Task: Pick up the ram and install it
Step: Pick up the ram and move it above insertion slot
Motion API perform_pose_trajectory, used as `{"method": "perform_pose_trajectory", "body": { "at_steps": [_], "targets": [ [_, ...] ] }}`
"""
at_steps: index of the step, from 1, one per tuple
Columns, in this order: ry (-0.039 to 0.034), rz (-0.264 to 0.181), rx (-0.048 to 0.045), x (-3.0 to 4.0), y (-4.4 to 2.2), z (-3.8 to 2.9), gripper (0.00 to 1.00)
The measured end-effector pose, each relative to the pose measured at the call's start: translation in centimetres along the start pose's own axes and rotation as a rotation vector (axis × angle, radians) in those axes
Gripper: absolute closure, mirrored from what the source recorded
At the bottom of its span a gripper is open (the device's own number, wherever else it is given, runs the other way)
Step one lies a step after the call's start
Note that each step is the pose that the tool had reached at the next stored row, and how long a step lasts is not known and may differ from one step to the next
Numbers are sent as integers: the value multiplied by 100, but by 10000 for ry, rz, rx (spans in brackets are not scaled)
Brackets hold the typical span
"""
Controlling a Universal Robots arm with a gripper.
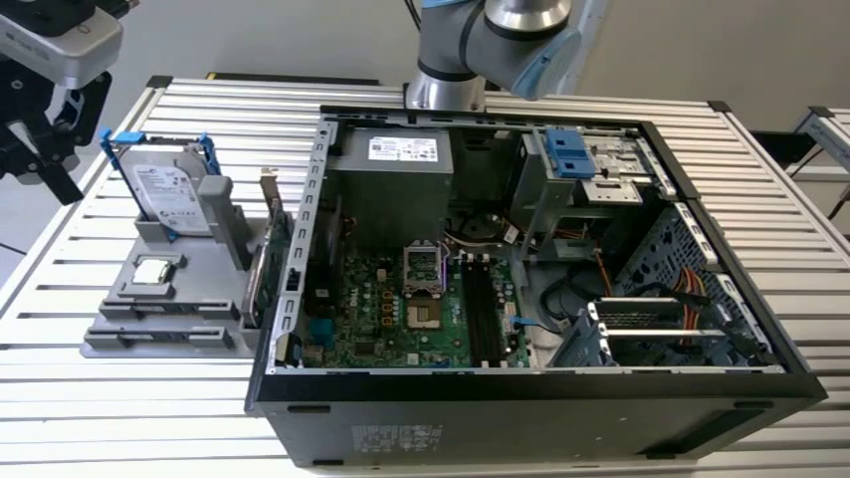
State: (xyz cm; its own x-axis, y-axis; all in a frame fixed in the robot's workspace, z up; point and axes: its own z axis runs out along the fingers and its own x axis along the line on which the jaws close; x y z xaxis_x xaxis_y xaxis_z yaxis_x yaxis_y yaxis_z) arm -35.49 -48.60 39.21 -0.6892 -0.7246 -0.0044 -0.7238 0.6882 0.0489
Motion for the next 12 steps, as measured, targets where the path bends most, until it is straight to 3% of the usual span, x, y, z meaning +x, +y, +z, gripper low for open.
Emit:
{"method": "perform_pose_trajectory", "body": {
  "at_steps": [12],
  "targets": [
    [31,-629,-3,0,0,0,100]
  ]
}}
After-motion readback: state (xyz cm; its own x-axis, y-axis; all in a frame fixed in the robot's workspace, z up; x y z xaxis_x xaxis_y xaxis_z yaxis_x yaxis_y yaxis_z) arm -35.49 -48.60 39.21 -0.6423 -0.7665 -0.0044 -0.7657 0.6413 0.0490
